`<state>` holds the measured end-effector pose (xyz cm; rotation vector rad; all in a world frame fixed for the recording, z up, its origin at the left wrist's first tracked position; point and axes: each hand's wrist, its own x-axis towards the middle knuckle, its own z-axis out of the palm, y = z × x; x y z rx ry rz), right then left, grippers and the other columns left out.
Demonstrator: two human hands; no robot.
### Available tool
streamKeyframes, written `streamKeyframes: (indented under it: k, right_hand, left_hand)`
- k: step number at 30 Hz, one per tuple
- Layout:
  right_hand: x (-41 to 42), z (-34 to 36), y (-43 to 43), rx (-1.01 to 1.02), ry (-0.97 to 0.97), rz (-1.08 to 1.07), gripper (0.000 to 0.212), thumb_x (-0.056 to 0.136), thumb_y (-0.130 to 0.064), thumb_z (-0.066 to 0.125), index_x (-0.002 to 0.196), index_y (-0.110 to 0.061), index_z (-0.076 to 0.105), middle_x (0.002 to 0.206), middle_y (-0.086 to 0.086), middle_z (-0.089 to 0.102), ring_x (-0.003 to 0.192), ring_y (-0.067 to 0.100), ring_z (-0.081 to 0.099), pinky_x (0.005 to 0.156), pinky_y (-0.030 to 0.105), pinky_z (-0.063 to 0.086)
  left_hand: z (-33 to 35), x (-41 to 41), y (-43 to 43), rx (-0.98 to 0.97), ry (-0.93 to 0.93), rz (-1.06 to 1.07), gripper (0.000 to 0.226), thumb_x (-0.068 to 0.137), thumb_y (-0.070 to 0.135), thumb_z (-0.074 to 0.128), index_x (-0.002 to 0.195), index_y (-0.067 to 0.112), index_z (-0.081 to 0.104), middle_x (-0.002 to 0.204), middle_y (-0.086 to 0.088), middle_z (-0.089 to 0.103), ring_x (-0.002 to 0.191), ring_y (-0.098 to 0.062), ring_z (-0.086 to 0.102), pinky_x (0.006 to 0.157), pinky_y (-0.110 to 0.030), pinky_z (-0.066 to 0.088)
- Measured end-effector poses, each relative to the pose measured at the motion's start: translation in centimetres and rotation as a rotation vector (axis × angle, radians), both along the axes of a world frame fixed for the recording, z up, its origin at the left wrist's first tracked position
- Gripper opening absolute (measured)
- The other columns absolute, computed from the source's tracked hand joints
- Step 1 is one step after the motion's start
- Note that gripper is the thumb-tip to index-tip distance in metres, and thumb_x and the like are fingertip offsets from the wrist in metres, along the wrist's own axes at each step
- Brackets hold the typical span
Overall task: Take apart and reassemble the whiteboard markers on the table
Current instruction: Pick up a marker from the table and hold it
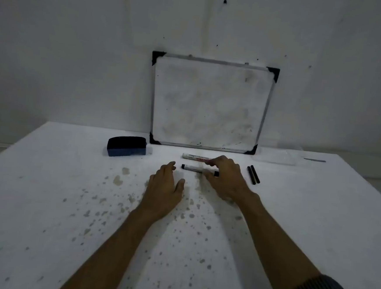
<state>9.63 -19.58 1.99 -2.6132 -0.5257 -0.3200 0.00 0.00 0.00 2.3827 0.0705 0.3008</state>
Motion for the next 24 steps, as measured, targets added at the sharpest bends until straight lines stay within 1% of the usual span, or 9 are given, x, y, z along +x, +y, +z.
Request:
streamKeyframes:
  k: [4, 6, 9, 11, 14, 17, 19, 21, 24]
  right_hand:
    - [-0.3, -0.7, 1.7, -0.068, -0.050, 0.006, 0.031, 0.094, -0.046, 0.066, 0.115, -0.024, 0.073, 0.115, 0.002, 0.069, 0.107, 0.025, 0.062, 0.091, 0.040, 0.044]
    - [-0.9, -1.1, 1.6, 0.002, -0.032, -0.002, 0.027, 0.095, -0.047, 0.064, 0.111, -0.027, 0.072, 0.108, -0.003, 0.070, 0.101, 0.020, 0.064, 0.087, 0.040, 0.049]
    - [-2.9, -0.4, 0.6, 0.178, 0.019, -0.002, 0.031, 0.097, -0.054, 0.058, 0.112, -0.031, 0.072, 0.099, -0.012, 0.071, 0.089, 0.008, 0.066, 0.084, 0.040, 0.055]
    - [-5.1, 0.2, 0.1, 0.291, 0.059, 0.041, 0.033, 0.098, -0.055, 0.057, 0.115, -0.032, 0.073, 0.095, -0.016, 0.072, 0.086, 0.000, 0.067, 0.082, 0.031, 0.058]
    - [-7.8, 1.1, -0.3, 0.468, 0.171, 0.087, 0.027, 0.096, -0.048, 0.063, 0.114, -0.032, 0.075, 0.096, -0.022, 0.070, 0.089, -0.008, 0.064, 0.075, 0.010, 0.049]
    - [-7.9, 1.9, -0.6, 0.690, 0.239, 0.065, 0.027, 0.087, -0.044, 0.077, 0.110, -0.030, 0.076, 0.089, -0.008, 0.078, 0.076, 0.007, 0.072, 0.066, 0.024, 0.057]
    - [-7.7, 2.2, -0.8, 1.019, 0.367, 0.013, 0.034, 0.081, -0.038, 0.085, 0.109, -0.019, 0.076, 0.085, 0.004, 0.080, 0.062, 0.022, 0.072, 0.058, 0.032, 0.055]
    - [-8.0, 1.8, -0.5, 1.297, 0.494, -0.024, 0.036, 0.081, -0.033, 0.086, 0.108, -0.011, 0.076, 0.084, 0.007, 0.077, 0.058, 0.024, 0.068, 0.052, 0.030, 0.053]
    - [-8.4, 0.7, 0.7, 1.426, 0.575, 0.017, 0.034, 0.090, -0.030, 0.078, 0.113, -0.006, 0.075, 0.085, 0.005, 0.073, 0.063, 0.020, 0.068, 0.057, 0.028, 0.055]
  left_hand:
    - [0.0, 0.4, 0.1, -0.043, 0.000, 0.012, 0.066, 0.103, 0.038, 0.054, 0.158, 0.016, 0.025, 0.158, -0.003, 0.042, 0.142, -0.024, 0.042, 0.123, -0.047, 0.030]
    - [0.0, 0.4, 0.1, -0.079, -0.017, 0.019, 0.062, 0.104, 0.039, 0.053, 0.157, 0.021, 0.028, 0.155, 0.001, 0.046, 0.137, -0.019, 0.047, 0.121, -0.045, 0.033]
    - [0.5, 0.4, 0.4, -0.189, -0.183, -0.024, 0.046, 0.107, 0.035, 0.048, 0.153, 0.032, 0.039, 0.143, 0.006, 0.057, 0.119, -0.008, 0.058, 0.111, -0.038, 0.045]
    - [1.0, 0.1, 0.4, -0.203, -0.292, -0.059, 0.037, 0.108, 0.031, 0.049, 0.145, 0.031, 0.052, 0.133, 0.005, 0.064, 0.110, -0.004, 0.061, 0.101, -0.027, 0.048]
    - [1.4, -0.7, 0.2, -0.247, -0.366, -0.103, 0.025, 0.104, 0.024, 0.060, 0.127, 0.022, 0.068, 0.117, 0.006, 0.071, 0.103, 0.000, 0.063, 0.087, -0.010, 0.048]
    - [1.6, -1.3, 0.4, -0.381, -0.314, -0.073, 0.019, 0.101, 0.027, 0.065, 0.118, 0.021, 0.072, 0.103, 0.008, 0.074, 0.094, 0.000, 0.068, 0.082, -0.008, 0.051]
    - [2.0, -1.4, 0.1, -0.487, -0.255, -0.064, 0.017, 0.101, 0.029, 0.065, 0.114, 0.020, 0.072, 0.096, 0.005, 0.075, 0.084, 0.000, 0.071, 0.075, -0.008, 0.052]
    - [2.2, -1.6, -0.7, -0.577, -0.225, -0.055, 0.019, 0.100, 0.029, 0.065, 0.114, 0.017, 0.073, 0.093, 0.002, 0.076, 0.078, -0.001, 0.072, 0.068, -0.011, 0.053]
    - [2.0, -1.9, -2.1, -0.633, -0.205, -0.052, 0.020, 0.101, 0.028, 0.065, 0.113, 0.013, 0.072, 0.090, 0.000, 0.076, 0.073, -0.003, 0.072, 0.064, -0.017, 0.056]
